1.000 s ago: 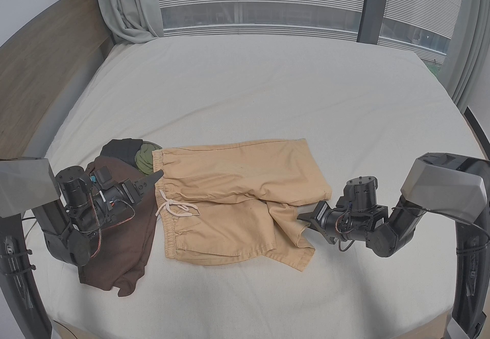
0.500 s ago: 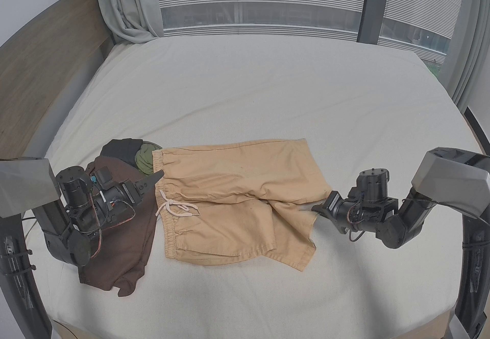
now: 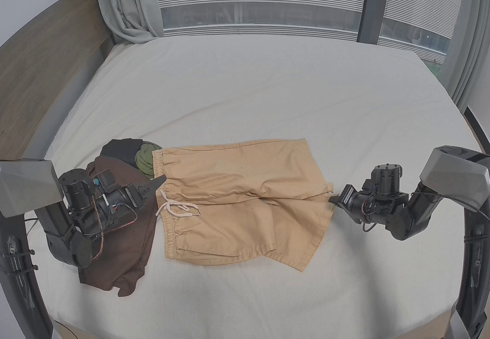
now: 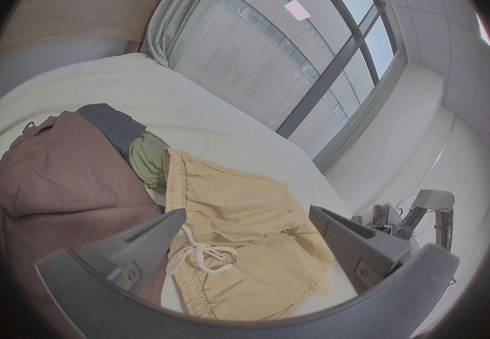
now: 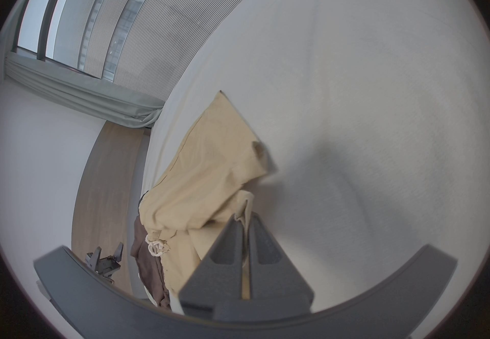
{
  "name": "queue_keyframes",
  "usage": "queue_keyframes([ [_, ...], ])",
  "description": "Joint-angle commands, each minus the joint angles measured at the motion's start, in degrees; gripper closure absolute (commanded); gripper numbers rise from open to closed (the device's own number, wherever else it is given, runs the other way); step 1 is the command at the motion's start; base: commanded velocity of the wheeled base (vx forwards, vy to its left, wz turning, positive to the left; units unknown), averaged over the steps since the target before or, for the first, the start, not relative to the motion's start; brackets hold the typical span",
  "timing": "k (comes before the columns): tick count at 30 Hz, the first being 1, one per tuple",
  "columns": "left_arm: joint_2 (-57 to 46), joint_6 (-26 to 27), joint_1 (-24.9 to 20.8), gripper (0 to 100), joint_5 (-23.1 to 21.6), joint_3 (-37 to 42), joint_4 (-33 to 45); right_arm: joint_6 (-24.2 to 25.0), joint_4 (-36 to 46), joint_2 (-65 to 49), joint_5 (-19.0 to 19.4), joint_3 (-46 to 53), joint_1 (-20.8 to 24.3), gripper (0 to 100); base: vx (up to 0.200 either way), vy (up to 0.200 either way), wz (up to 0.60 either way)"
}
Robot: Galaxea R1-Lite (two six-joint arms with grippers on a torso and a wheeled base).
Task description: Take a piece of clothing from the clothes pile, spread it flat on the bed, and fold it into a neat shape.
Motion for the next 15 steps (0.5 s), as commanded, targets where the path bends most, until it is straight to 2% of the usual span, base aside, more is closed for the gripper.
queue_keyframes([
  [1,1.1,0.5,0.1,0,0.0,0.0,0.0,-0.3,0.1,-0.1,0.0,0.6,-1.0,100,0.000,0.000,0.00],
  [6,1.1,0.5,0.1,0,-0.1,0.0,0.0,-2.6,0.0,-0.8,0.0,1.6,-1.6,100,0.000,0.000,0.00],
  [11,1.1,0.6,0.0,0,0.0,0.0,0.0,-2.7,-0.2,-0.1,-0.1,0.9,-1.6,100,0.000,0.000,0.00],
  [15,1.1,0.5,0.0,0,0.0,-0.1,0.0,-2.7,-3.9,1.3,-0.5,-0.7,-1.5,100,0.000,0.000,0.00],
])
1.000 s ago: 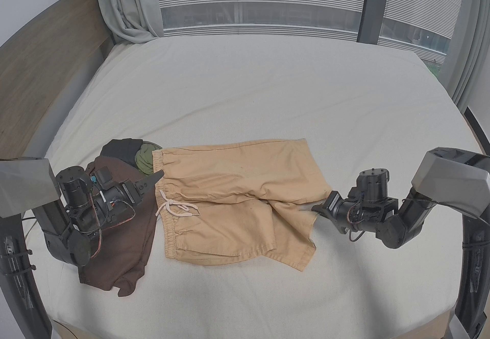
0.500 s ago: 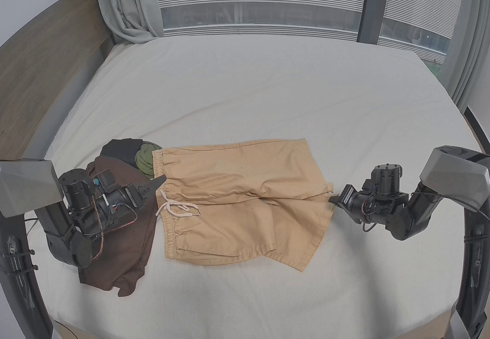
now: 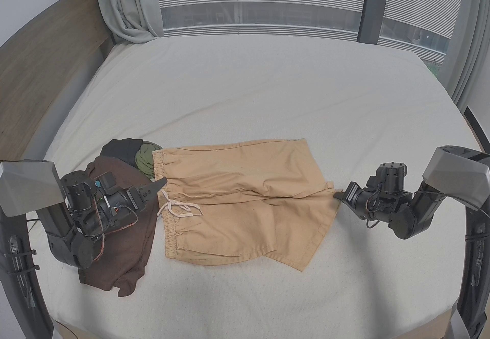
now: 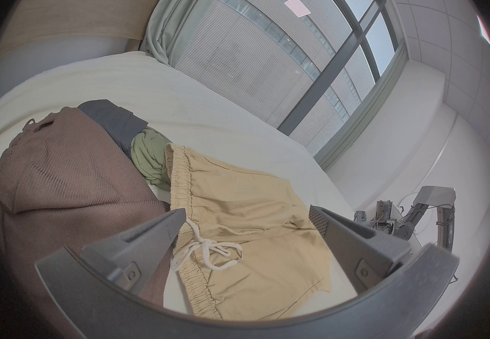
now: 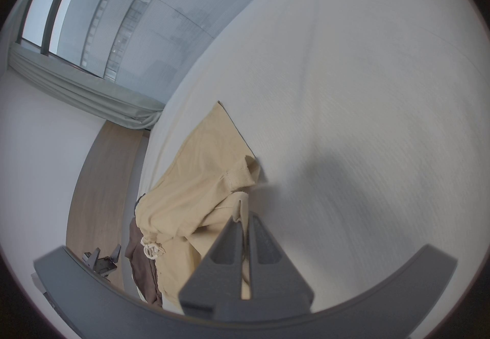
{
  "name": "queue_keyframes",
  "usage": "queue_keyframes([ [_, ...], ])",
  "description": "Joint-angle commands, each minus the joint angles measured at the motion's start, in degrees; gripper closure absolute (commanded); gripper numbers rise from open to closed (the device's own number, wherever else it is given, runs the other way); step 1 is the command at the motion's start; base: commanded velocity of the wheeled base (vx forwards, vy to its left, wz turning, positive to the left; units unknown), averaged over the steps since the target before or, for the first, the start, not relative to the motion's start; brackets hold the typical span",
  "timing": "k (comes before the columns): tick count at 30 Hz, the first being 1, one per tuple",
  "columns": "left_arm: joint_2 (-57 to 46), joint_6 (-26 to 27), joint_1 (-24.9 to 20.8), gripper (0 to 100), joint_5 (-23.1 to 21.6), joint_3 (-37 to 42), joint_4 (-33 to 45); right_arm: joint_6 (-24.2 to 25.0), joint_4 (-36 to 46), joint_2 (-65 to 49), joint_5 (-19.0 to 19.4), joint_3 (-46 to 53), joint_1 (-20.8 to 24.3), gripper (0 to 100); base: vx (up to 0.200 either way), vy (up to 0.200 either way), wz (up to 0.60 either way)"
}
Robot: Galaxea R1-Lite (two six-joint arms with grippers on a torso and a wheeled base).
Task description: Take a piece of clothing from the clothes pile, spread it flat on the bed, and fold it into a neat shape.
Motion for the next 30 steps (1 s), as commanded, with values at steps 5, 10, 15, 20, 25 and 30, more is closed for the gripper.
queue_keyframes([
  [5,0.2,-0.2,0.0,0,0.0,-0.1,0.0,0.0,-3.9,3.3,-0.7,-3.2,0.3,100,0.000,0.000,0.00],
  [10,0.2,-0.2,0.0,0,-0.1,0.1,0.0,-0.2,-6.3,4.5,-1.2,-3.6,0.4,100,0.000,0.000,0.00],
  [15,0.7,-0.2,0.0,0,-0.2,0.4,0.0,-1.2,-7.3,4.7,-1.7,-4.1,0.4,100,0.000,0.000,0.00],
  [20,1.4,-0.1,-0.1,0,-0.2,1.0,0.0,-1.2,-8.7,5.2,-2.5,-4.1,0.5,100,0.000,0.000,0.00],
  [25,2.0,-0.1,-0.1,0,-1.3,2.3,0.0,-1.3,-8.7,5.2,-2.5,-4.2,0.3,0,0.000,0.000,0.00],
  [30,2.5,0.1,0.0,0,-3.3,4.2,0.0,-1.3,-8.7,4.4,-2.6,-3.8,0.0,0,0.000,0.000,0.00],
])
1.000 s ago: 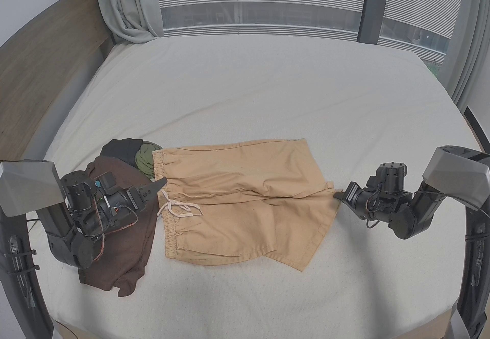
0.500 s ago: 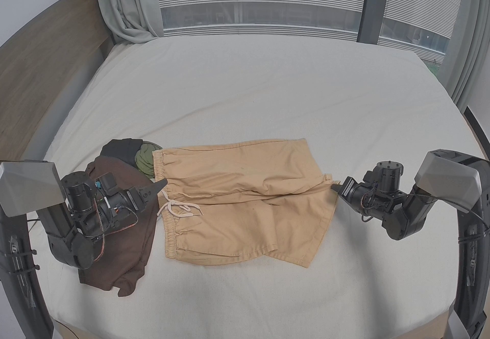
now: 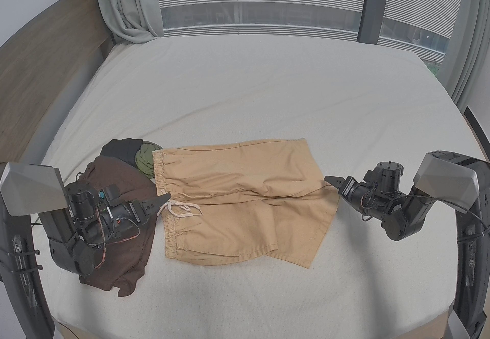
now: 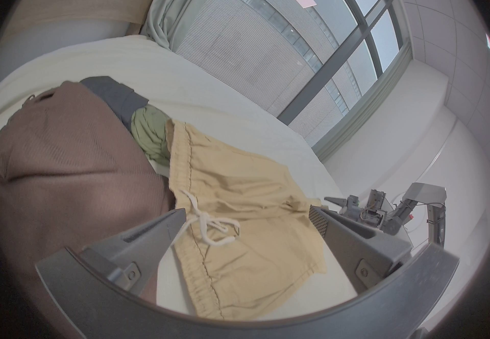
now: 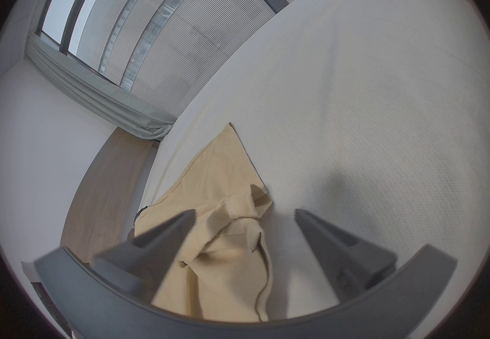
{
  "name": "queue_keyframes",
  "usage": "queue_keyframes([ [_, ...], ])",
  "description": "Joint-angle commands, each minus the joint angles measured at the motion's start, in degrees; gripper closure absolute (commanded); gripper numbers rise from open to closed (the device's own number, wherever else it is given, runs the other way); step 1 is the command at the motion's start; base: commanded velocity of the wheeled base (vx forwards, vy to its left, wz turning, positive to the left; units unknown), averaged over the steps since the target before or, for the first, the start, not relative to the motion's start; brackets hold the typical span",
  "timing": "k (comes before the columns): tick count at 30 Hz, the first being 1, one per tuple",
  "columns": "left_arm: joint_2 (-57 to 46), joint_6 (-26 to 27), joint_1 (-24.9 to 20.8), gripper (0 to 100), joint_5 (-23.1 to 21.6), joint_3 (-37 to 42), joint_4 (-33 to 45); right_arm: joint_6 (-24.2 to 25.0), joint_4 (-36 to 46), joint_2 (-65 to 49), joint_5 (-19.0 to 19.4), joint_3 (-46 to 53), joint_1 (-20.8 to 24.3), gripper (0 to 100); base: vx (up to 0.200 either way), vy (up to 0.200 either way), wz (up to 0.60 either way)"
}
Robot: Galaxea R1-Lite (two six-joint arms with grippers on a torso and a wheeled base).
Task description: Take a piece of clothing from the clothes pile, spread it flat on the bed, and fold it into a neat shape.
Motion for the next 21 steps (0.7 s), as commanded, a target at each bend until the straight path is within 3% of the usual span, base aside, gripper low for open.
queue_keyframes([
  [1,0.7,0.0,0.1,0,-0.6,1.9,0.0,0.0,0.0,-1.1,0.0,0.5,-0.2,0,0.000,0.000,0.00],
  [9,3.3,-0.1,0.0,0,-0.5,4.9,0.1,-2.8,0.1,-7.9,0.0,4.3,-0.1,0,0.000,0.000,0.00],
  [21,8.2,-0.4,-1.6,0,-0.5,6.5,0.1,-3.0,0.0,-9.1,0.0,5.1,0.6,0,0.000,0.000,0.00],
])
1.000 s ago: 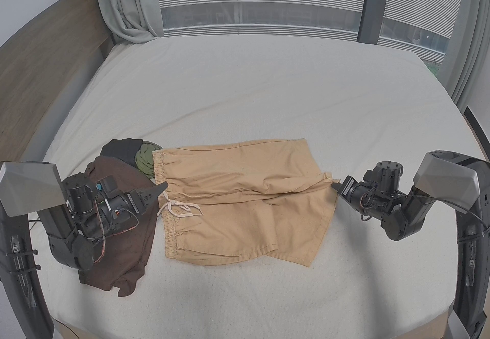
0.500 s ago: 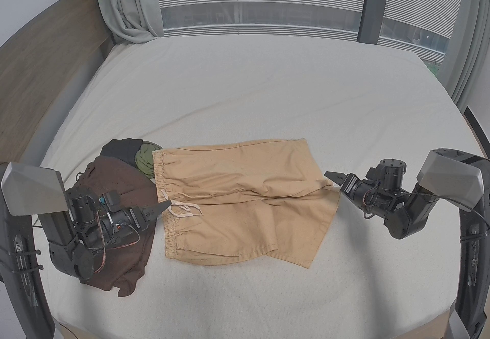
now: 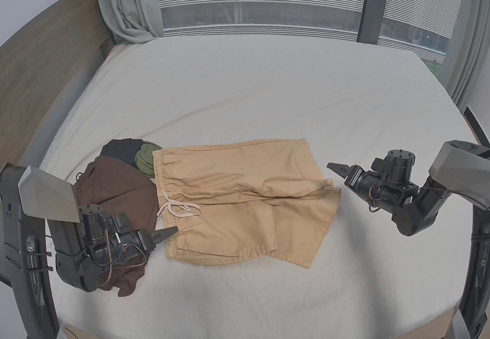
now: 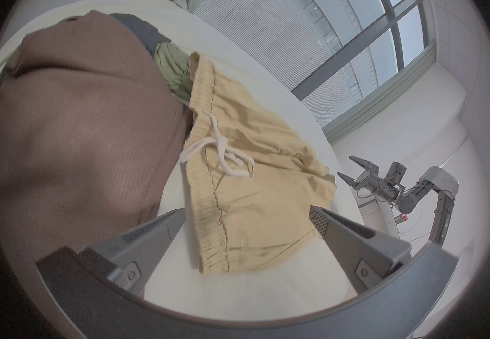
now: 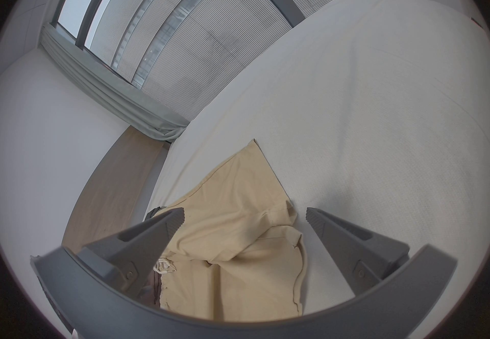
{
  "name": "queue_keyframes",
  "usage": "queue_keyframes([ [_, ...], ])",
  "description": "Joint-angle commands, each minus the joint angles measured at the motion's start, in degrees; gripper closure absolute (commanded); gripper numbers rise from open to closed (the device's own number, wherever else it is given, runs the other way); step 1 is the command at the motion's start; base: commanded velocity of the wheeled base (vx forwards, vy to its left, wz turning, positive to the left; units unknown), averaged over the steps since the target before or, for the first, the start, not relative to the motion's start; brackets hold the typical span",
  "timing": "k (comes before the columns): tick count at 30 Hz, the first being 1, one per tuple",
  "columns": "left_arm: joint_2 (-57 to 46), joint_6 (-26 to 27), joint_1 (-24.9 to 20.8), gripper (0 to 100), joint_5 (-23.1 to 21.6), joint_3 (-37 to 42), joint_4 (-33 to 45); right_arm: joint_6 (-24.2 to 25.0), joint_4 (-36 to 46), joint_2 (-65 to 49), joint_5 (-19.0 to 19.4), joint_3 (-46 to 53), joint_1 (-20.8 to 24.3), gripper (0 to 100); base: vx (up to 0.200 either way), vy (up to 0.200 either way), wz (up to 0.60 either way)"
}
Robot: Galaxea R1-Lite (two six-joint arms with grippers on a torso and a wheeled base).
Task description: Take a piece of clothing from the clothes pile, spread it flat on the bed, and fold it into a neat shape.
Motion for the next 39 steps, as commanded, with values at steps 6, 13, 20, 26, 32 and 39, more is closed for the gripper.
queue_keyframes([
  [6,3.8,-0.1,-0.5,0,0.7,-0.2,0.2,0.0,0.0,-0.6,0.0,0.1,0.1,0,0.000,0.000,0.00],
  [13,6.3,-0.2,-2.7,0,2.6,-0.5,-0.1,0.0,0.0,-0.6,0.0,0.2,0.1,0,0.000,0.000,0.00],
  [20,8.1,-0.1,-3.8,0,3.5,-1.2,-0.1,0.0,-0.1,-0.7,0.0,0.2,0.1,0,0.000,0.000,0.00],
  [26,8.3,-0.3,-4.1,0,3.8,-1.9,-0.1,0.0,-0.1,-0.6,0.0,0.2,0.1,0,0.000,0.000,0.00],
  [32,8.3,-0.5,-4.4,0,3.8,-2.0,-0.1,0.0,-0.1,-0.7,0.0,0.2,0.1,0,0.000,0.000,0.00],
  [39,8.4,-0.6,-4.4,100,3.8,-2.0,-0.1,-0.8,0.5,-1.2,0.1,2.9,1.1,0,0.000,0.000,0.00],
])
